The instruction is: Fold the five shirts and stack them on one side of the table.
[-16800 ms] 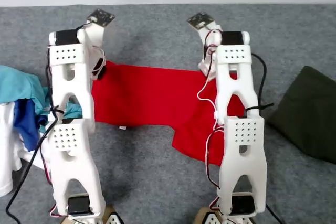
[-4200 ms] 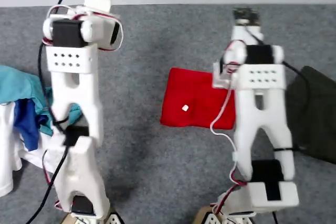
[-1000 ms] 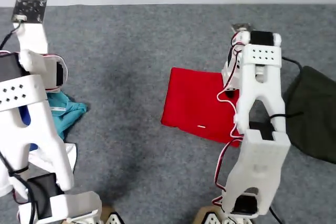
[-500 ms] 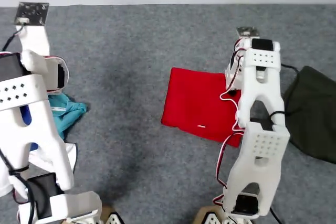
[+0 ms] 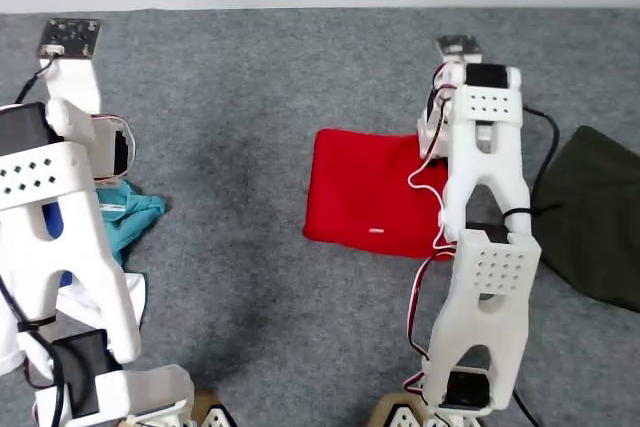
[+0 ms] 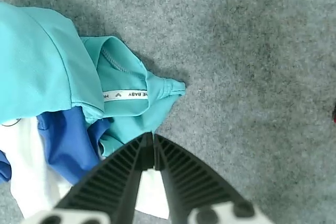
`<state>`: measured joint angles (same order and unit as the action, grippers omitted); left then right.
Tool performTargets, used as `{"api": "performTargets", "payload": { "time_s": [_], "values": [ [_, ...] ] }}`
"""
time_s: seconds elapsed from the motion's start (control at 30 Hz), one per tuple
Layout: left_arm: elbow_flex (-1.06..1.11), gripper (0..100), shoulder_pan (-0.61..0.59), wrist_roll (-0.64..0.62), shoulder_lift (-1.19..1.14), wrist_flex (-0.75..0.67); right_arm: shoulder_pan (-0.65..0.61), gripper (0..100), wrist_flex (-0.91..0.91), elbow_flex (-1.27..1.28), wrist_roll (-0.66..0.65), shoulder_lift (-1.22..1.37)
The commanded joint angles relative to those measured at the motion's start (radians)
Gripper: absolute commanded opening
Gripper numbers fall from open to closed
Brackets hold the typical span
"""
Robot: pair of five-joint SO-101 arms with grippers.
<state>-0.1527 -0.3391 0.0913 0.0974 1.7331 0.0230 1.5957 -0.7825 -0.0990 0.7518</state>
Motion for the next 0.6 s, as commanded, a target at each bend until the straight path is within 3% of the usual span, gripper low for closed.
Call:
{"api": "performTargets", "payload": {
  "time_s": [0.0, 0.43, 0.57],
  "values": [
    [-0.004, 1, -0.005, 0.012, 0.031, 0.008, -0.018, 1.0, 0.03, -0.137, 0.006, -0.018],
    [-0.002, 1, -0.005, 0.075, 0.031, -0.018, -0.008, 1.7, -0.036, -0.178, 0.005, 0.068],
    [-0.002, 1, -0.005, 0.104, 0.031, -0.018, -0.012, 11.9, 0.025, -0.198, 0.011, 0.035]
  ]
}}
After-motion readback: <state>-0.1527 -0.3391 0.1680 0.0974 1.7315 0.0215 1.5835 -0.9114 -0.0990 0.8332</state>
